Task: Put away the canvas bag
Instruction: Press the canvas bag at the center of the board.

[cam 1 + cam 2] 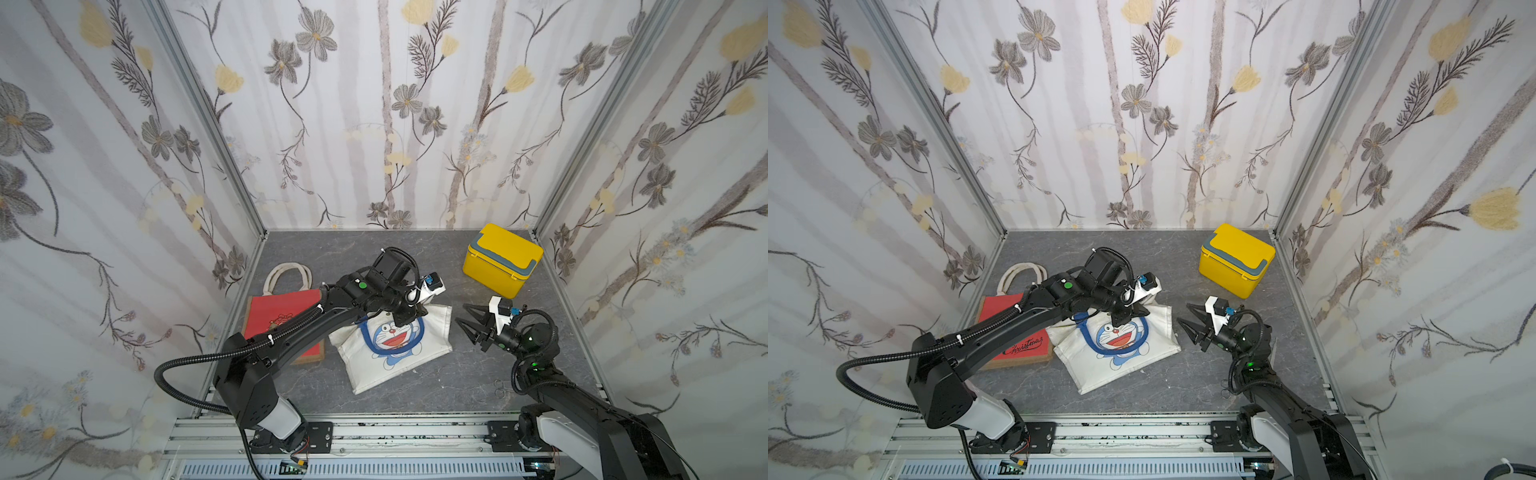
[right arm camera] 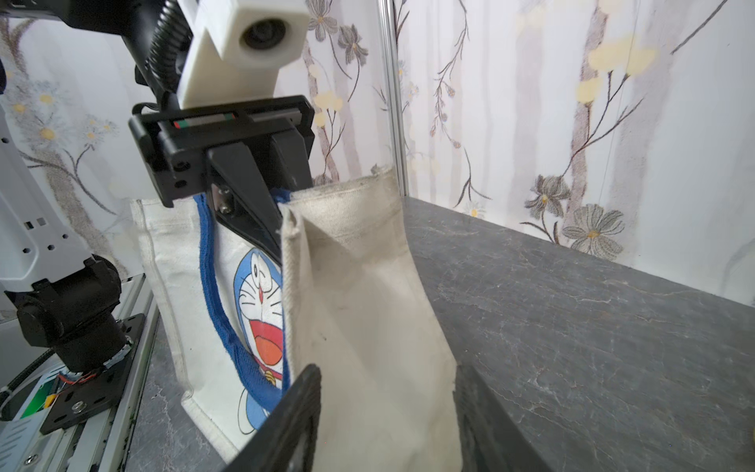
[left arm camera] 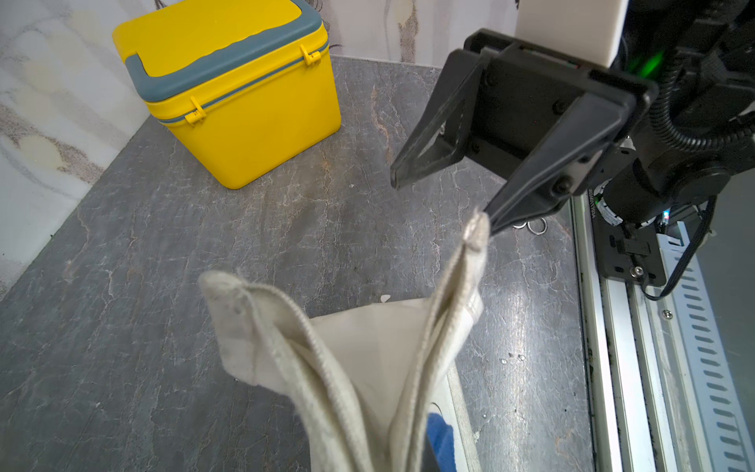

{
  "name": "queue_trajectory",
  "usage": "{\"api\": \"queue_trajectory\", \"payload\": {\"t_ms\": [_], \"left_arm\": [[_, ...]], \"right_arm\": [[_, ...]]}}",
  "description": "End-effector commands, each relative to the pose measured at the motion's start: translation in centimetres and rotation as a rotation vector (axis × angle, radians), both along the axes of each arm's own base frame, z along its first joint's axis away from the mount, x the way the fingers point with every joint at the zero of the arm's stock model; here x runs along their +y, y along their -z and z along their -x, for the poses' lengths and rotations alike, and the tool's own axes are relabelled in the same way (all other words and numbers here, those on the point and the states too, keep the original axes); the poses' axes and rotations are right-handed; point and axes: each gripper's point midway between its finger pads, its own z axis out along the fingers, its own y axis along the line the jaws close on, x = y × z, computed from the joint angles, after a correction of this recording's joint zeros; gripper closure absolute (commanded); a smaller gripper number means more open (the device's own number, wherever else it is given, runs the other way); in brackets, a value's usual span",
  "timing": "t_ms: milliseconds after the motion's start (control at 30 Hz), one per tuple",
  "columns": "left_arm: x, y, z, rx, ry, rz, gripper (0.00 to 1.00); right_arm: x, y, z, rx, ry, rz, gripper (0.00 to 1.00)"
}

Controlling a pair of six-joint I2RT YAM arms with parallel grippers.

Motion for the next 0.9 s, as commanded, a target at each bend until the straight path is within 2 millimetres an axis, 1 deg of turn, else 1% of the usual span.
{"api": "queue_trajectory", "payload": {"t_ms": [0,100,167,233,267,333,400,500,567,600,633,667,700,767,867], "left_arm": [[-0.4,-1.4,0.7,-0.078,0.107,0.037,0.88],[-0.7,-2.0,1.0,-0.1,0.142,0.072,0.87],[-0.9,-2.3,1.2,-0.112,0.16,0.09,0.87],[-1.2,-2.5,1.3,-0.113,0.173,0.103,0.87],[-1.3,-2.6,1.3,-0.112,0.179,0.109,0.87],[-1.4,-2.9,1.4,-0.114,0.189,0.119,0.87],[-1.4,-3.3,1.5,-0.124,0.193,0.131,0.88],[-1.3,-4.6,1.7,-0.15,0.196,0.174,0.9],[-1.2,-5.4,1.9,-0.153,0.198,0.194,0.91],[-1.1,-5.6,1.9,-0.154,0.197,0.196,0.91],[-1.0,-5.7,1.9,-0.156,0.195,0.197,0.92],[-0.8,-5.8,2.0,-0.153,0.193,0.196,0.92],[-0.6,-5.7,1.9,-0.154,0.19,0.192,0.93],[-0.2,-5.2,1.7,-0.156,0.177,0.168,0.93],[0.5,-3.7,1.1,-0.151,0.155,0.116,0.93]], "right_arm": [[0.2,-1.6,0.4,-0.069,-0.024,-0.019,0.52],[1.4,-0.5,0.7,-0.041,-0.102,0.003,0.67],[2.6,0.1,0.3,-0.013,-0.134,0.01,0.76],[4.3,1.1,0.2,0.005,-0.173,0.042,0.82],[5.0,1.7,-0.2,0.02,-0.174,0.06,0.84],[6.0,2.6,-0.6,0.034,-0.175,0.079,0.88],[6.4,3.8,-0.8,0.05,-0.163,0.083,0.91],[6.5,6.7,-1.0,0.105,-0.129,0.087,0.96],[6.9,7.1,-1.1,0.14,-0.128,0.024,1.0],[6.9,6.9,-1.1,0.136,-0.13,-0.005,1.0],[6.6,6.8,-1.3,0.137,-0.109,-0.031,1.0],[6.2,6.1,-1.0,0.116,-0.099,-0.072,1.0],[5.8,6.0,-1.1,0.121,-0.085,-0.089,1.0],[5.6,6.1,-1.3,0.143,-0.084,-0.099,1.0],[5.0,5.1,-1.3,0.14,-0.075,-0.114,1.0]]}}
